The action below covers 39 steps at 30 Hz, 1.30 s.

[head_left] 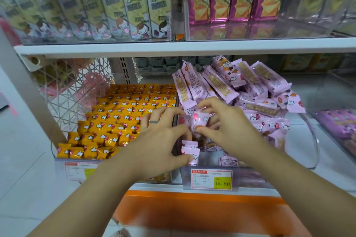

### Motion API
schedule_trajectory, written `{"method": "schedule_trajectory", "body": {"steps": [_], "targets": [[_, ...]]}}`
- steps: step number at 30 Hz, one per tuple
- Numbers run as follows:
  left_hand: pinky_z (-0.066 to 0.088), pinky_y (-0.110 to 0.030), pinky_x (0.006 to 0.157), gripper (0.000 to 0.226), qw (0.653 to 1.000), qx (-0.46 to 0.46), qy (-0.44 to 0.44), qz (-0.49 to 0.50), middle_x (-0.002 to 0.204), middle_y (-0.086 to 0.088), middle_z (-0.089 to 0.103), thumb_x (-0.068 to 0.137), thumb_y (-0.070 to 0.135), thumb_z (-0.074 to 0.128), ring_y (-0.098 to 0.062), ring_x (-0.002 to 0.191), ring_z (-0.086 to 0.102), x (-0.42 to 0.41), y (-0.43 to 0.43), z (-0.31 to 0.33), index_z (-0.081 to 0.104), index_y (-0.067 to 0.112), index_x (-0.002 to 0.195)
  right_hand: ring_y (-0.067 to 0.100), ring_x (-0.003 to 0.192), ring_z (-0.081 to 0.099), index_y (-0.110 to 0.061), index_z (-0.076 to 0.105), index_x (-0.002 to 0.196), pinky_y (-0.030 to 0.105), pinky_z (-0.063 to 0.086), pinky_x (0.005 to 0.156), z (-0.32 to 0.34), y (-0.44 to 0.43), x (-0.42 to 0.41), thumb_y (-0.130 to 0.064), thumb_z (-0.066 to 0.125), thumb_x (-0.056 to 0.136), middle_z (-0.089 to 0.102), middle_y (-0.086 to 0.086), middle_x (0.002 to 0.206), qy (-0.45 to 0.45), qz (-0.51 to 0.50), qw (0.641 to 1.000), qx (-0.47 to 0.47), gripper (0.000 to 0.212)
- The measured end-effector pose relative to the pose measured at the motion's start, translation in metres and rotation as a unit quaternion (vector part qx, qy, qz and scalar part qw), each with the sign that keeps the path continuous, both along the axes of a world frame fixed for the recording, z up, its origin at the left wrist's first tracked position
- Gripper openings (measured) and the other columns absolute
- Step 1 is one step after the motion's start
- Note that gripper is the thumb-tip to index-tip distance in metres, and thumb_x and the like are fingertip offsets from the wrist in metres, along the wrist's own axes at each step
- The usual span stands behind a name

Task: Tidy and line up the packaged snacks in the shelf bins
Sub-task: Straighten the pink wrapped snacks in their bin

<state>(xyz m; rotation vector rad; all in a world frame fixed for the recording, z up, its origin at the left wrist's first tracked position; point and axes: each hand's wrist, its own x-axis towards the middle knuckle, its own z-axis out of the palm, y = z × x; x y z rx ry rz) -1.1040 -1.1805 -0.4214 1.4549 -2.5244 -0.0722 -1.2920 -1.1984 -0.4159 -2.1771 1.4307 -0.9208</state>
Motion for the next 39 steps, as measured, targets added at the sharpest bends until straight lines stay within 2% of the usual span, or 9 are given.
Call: {"method": "schedule_trajectory", "body": {"steps": [3, 6, 11, 14, 18, 23, 27, 36, 39], "targets": [[0.004, -0.032, 0.101, 0.043, 1.0, -0.003, 0.009, -0.005, 0.14, 0.015, 0.016, 0.068, 0.068, 0.042, -0.009, 0.133, 0.003, -0.001, 0.0, -0.001, 0.053, 0.039, 0.098, 0.008, 0.069, 0.061, -0.017, 0.061, 0.1, 0.024, 0.051, 0.069, -0.01, -0.006, 0.005, -0.016, 0.075, 0.08, 0.062, -0.009, 0.071, -0.026, 0.013, 1.0, -0.008, 0.025], [0.01, -0.036, 0.103, 0.041, 1.0, 0.007, 0.021, -0.005, 0.139, 0.015, 0.017, 0.069, 0.064, 0.046, -0.008, 0.132, 0.004, -0.001, -0.001, -0.003, 0.054, 0.038, 0.1, 0.008, 0.073, 0.062, -0.01, 0.067, 0.096, 0.022, 0.051, 0.072, -0.015, -0.011, 0.003, -0.011, 0.072, 0.081, 0.066, 0.002, 0.095, -0.042, 0.038, 0.998, -0.019, 0.015], [0.012, -0.031, 0.101, 0.045, 0.998, -0.009, 0.057, -0.013, 0.135, 0.017, 0.016, 0.072, 0.064, 0.053, -0.004, 0.126, 0.008, -0.001, 0.0, -0.007, 0.051, 0.039, 0.11, 0.015, 0.092, 0.053, -0.008, 0.066, 0.103, 0.03, 0.042, 0.086, -0.035, -0.01, 0.007, -0.011, 0.05, 0.095, 0.053, 0.002, 0.106, 0.088, 0.084, 0.993, 0.003, 0.019], [0.008, -0.026, 0.097, 0.04, 0.996, -0.029, 0.078, -0.012, 0.133, 0.018, 0.019, 0.077, 0.054, 0.059, -0.005, 0.126, 0.012, 0.002, 0.0, -0.01, 0.048, 0.04, 0.113, 0.02, 0.09, 0.058, -0.012, 0.066, 0.107, 0.038, 0.047, 0.084, -0.024, -0.009, 0.001, -0.013, 0.044, 0.098, 0.062, 0.004, 0.098, 0.042, 0.078, 0.993, 0.079, 0.024], [0.009, -0.03, 0.099, 0.031, 0.995, -0.04, 0.087, -0.007, 0.138, 0.017, 0.023, 0.077, 0.051, 0.062, -0.008, 0.129, 0.013, 0.003, 0.001, -0.011, 0.051, 0.042, 0.104, 0.012, 0.108, 0.059, -0.018, 0.057, 0.128, 0.037, 0.047, 0.099, -0.013, -0.009, -0.007, -0.021, 0.054, 0.094, 0.063, 0.002, 0.122, 0.01, 0.074, 0.976, 0.206, 0.034], [0.005, -0.041, 0.107, 0.027, 0.996, -0.041, 0.073, -0.014, 0.142, 0.016, 0.032, 0.075, 0.044, 0.052, -0.011, 0.134, 0.012, -0.002, 0.001, -0.014, 0.061, 0.037, 0.1, 0.019, 0.099, 0.066, -0.01, 0.054, 0.117, 0.043, 0.048, 0.095, -0.019, -0.004, 0.005, -0.028, 0.043, 0.1, 0.067, 0.011, 0.108, 0.066, 0.116, 0.946, 0.296, 0.027], [-0.011, -0.047, 0.111, 0.038, 1.0, -0.016, 0.003, -0.011, 0.141, 0.021, 0.029, 0.078, 0.051, 0.034, -0.01, 0.138, 0.0, 0.0, -0.001, -0.01, 0.06, 0.039, 0.105, 0.028, 0.101, 0.061, -0.002, 0.058, 0.113, 0.043, 0.047, 0.092, -0.018, -0.003, -0.001, -0.034, 0.041, 0.1, 0.064, 0.018, 0.109, 0.147, 0.136, 0.946, 0.255, 0.038], [-0.023, -0.046, 0.109, 0.043, 0.999, -0.036, -0.004, -0.028, 0.114, 0.027, 0.035, 0.074, 0.055, 0.033, -0.008, 0.138, 0.009, -0.016, -0.003, 0.006, 0.063, 0.039, 0.1, 0.01, 0.098, 0.053, -0.02, 0.061, 0.119, 0.027, 0.042, 0.088, -0.007, 0.01, -0.035, -0.033, 0.038, 0.101, 0.059, -0.007, 0.121, 0.284, 0.133, 0.926, 0.212, 0.032], [-0.02, -0.046, 0.109, 0.048, 0.996, -0.065, 0.027, -0.052, 0.117, 0.022, 0.044, 0.073, 0.055, 0.027, -0.008, 0.134, 0.015, -0.026, -0.004, 0.006, 0.064, 0.039, 0.1, 0.0, 0.083, 0.05, -0.023, 0.06, 0.115, 0.019, 0.038, 0.074, -0.005, 0.016, -0.041, -0.038, 0.042, 0.099, 0.057, -0.015, 0.103, 0.248, 0.149, 0.933, 0.212, 0.029]]}}
